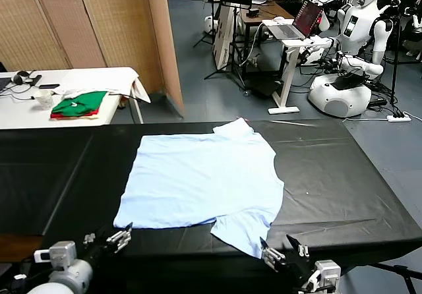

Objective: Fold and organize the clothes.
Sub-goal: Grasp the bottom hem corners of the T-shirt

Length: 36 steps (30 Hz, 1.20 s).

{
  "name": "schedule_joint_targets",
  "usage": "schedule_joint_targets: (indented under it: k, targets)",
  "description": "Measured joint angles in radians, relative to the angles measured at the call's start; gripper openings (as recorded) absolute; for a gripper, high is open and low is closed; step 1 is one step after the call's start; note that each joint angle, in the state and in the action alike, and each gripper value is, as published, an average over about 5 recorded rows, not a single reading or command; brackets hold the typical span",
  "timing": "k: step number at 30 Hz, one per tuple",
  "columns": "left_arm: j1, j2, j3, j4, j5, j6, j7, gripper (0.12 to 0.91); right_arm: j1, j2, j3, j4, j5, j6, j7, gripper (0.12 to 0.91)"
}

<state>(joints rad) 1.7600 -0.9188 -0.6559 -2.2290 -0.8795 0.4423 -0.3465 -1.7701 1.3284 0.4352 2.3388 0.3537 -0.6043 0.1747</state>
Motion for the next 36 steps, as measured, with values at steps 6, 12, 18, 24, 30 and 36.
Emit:
schedule_joint_targets:
  k: [6, 12, 18, 24, 30, 36]
  targets:
    - [-0.012, -0.004, 0.001, 0.017, 0.000, 0.002, -0.001, 0.907, 0.008, 0.011, -0.021, -0.013, -0.011, -0.001, 0.001, 0.907]
    - [-0.018, -0.010, 0.008, 0.030, 0.004, 0.001, -0.002, 0.907, 0.019, 0.026, -0.036, -0.035, -0.024, -0.006, 0.000, 0.905]
    - [-0.031, -0.012, 0.015, 0.050, 0.007, -0.005, -0.004, 0.852, 0.021, 0.033, -0.047, -0.052, -0.030, -0.004, 0.000, 0.727]
    - [-0.031, -0.014, 0.021, 0.059, 0.009, -0.011, 0.000, 0.725, 0.017, 0.034, -0.050, -0.055, -0.031, -0.003, -0.004, 0.382]
    - [-0.018, -0.014, 0.025, 0.056, 0.017, -0.013, 0.002, 0.376, -0.009, 0.029, -0.038, -0.029, -0.029, -0.004, 0.005, 0.151]
    - [0.003, -0.009, 0.018, 0.040, 0.018, -0.019, -0.001, 0.149, -0.060, 0.017, -0.017, 0.036, -0.040, -0.016, 0.034, 0.147]
